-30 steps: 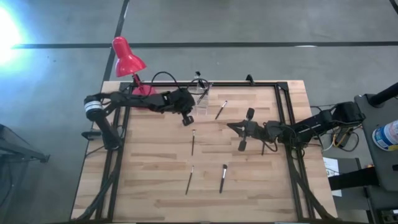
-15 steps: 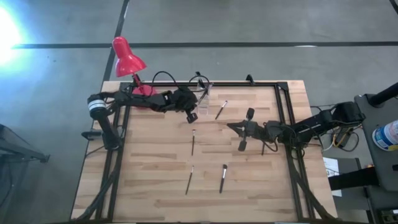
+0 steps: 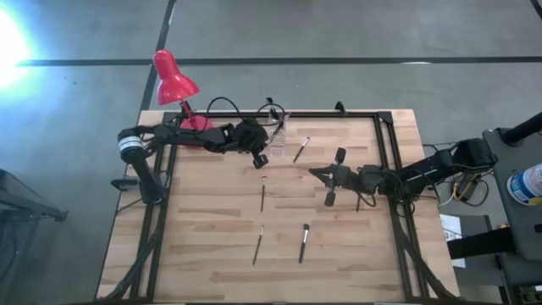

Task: Put items in baskets/containers
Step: Adjust the transparent organizer on the table, then put the black eyeshadow brush into the transparent organizer

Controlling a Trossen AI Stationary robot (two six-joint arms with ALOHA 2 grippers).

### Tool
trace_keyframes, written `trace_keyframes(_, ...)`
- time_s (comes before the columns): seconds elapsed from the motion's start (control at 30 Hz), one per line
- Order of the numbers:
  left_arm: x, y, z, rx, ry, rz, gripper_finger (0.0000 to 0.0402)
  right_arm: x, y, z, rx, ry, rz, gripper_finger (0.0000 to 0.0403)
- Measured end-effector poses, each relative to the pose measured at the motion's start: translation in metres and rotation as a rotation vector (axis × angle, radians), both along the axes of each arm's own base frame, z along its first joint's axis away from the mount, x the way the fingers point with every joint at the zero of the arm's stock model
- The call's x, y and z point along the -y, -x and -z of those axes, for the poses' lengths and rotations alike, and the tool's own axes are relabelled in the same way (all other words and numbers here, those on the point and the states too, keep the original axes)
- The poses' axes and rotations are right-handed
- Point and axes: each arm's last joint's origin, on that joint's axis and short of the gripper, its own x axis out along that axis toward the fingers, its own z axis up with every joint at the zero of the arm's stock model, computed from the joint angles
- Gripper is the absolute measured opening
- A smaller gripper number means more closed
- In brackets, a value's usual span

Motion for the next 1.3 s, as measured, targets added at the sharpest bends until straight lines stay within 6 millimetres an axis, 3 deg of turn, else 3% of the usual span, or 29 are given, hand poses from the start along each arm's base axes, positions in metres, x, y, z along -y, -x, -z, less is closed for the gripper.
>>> trace_keyframes(0.3, 0.038, 0.025, 0.008, 0.004, 0.004, 0.08, 0.0, 0.0, 0.0, 0.003, -0.025, -0.032, 0.013, 0.0008)
trace_keyframes(0.67, 0.073, 0.094, 0.048, 0.458, 0.044, 0.074, 0.0, 0.022, 0.004, 0.016, -0.056, -0.232, 0.279, 0.0009)
trace_keyframes(0.83, 0.078, 0.111, 0.057, 0.534, 0.077, 0.072, 0.0, 0.036, 0.008, 0.025, -0.087, -0.341, 0.378, 0.0009)
trace_keyframes(0.97, 0.088, 0.11, 0.062, 0.5, 0.184, 0.143, 0.0001, 0.036, 0.009, 0.027, -0.109, -0.352, 0.385, 0.0009)
trace_keyframes(1.1, 0.103, 0.095, 0.059, 0.424, 0.282, 0.155, 0.0017, 0.034, 0.008, 0.027, -0.11, -0.351, 0.376, 0.0009)
trace_keyframes(1.3, 0.12, 0.063, 0.044, 0.233, 0.287, -0.023, 0.0065, 0.034, 0.008, 0.027, -0.11, -0.351, 0.375, 0.0009)
